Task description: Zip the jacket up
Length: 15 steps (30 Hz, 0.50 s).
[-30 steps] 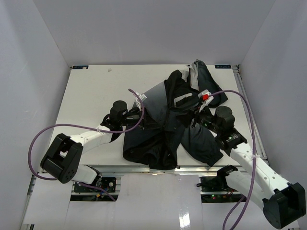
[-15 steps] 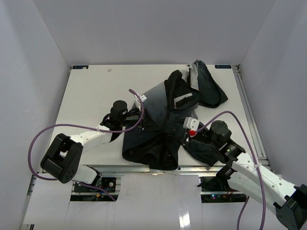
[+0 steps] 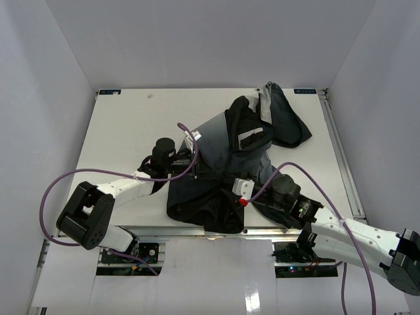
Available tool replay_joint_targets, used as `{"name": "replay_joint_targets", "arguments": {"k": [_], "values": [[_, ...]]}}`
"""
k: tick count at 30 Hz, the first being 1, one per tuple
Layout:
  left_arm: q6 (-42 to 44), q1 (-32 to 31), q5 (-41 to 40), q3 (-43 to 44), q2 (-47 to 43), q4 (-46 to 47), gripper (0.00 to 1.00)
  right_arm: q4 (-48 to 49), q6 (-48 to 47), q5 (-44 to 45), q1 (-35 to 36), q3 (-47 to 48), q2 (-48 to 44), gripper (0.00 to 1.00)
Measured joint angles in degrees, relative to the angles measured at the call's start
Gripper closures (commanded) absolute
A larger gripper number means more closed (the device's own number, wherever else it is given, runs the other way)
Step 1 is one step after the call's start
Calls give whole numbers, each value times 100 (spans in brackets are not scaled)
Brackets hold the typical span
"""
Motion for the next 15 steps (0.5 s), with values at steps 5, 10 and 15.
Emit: {"name": "replay_joint_targets", "arguments": {"k": [5,10,15], "values": [[0,5,1,0,0,-45,100,26,-226,476,327,-4,312,39],[0,16,12,0,5,-48,100,113,-356,780,468,-4,455,41],[0,34,23,0,7,-57,100,136,-464,995,578,-4,638,42]]}}
